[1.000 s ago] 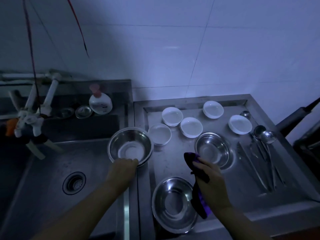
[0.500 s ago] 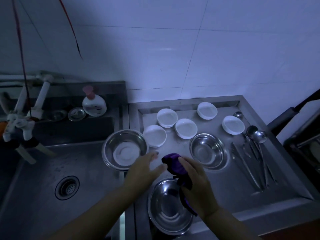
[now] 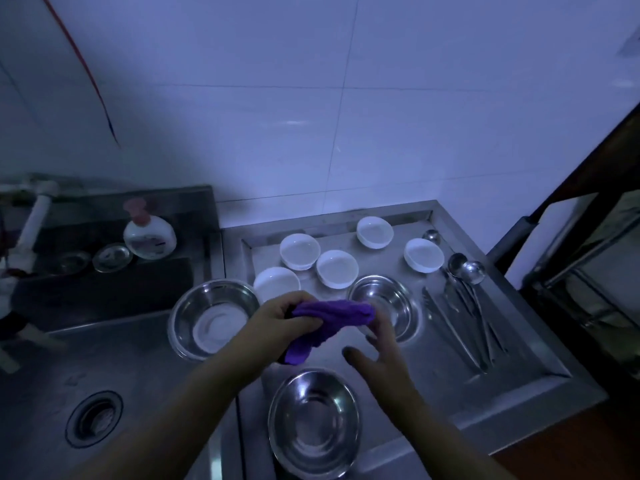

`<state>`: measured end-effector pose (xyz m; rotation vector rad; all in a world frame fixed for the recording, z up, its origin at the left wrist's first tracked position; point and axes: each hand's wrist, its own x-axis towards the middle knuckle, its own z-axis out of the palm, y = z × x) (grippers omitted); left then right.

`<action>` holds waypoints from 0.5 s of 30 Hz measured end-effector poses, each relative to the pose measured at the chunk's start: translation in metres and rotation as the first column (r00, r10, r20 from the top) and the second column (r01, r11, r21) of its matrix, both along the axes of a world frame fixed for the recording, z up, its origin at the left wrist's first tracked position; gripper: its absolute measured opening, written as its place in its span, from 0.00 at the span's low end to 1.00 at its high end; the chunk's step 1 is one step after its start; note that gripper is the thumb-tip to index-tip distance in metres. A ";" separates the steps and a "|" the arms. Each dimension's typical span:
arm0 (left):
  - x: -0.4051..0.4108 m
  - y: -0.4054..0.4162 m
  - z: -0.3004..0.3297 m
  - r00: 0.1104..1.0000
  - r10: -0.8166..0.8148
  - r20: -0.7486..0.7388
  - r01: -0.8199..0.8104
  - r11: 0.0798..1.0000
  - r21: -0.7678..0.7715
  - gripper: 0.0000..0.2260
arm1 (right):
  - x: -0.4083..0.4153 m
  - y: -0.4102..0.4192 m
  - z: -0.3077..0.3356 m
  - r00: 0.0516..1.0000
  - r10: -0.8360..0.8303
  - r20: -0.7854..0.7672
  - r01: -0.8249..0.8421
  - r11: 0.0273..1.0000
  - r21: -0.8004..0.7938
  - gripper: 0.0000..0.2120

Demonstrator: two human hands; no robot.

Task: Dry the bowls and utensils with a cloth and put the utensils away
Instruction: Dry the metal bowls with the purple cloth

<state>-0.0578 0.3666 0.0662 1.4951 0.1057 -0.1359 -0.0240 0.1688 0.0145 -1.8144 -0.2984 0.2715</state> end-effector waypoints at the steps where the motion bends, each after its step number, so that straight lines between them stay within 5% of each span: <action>1: 0.001 0.000 0.003 1.000 -0.029 0.011 0.029 1.000 0.009 0.09 | 0.006 -0.002 0.000 0.991 0.026 -0.133 -0.017 0.998 0.067 0.41; 3: 0.003 -0.003 0.010 0.998 -0.056 0.023 0.057 0.998 -0.027 0.07 | 0.014 -0.006 0.003 0.953 0.096 -0.287 -0.020 0.966 0.257 0.40; 7: 0.011 -0.018 0.015 0.998 -0.057 0.027 0.058 0.998 -0.017 0.06 | 0.020 -0.017 0.007 0.958 0.140 -0.251 -0.017 0.900 0.436 0.17; 15: 0.030 -0.077 -0.029 0.996 0.084 -0.020 -0.072 0.935 0.346 0.05 | 0.037 -0.092 0.006 0.949 -0.027 -0.316 0.094 0.976 0.199 0.09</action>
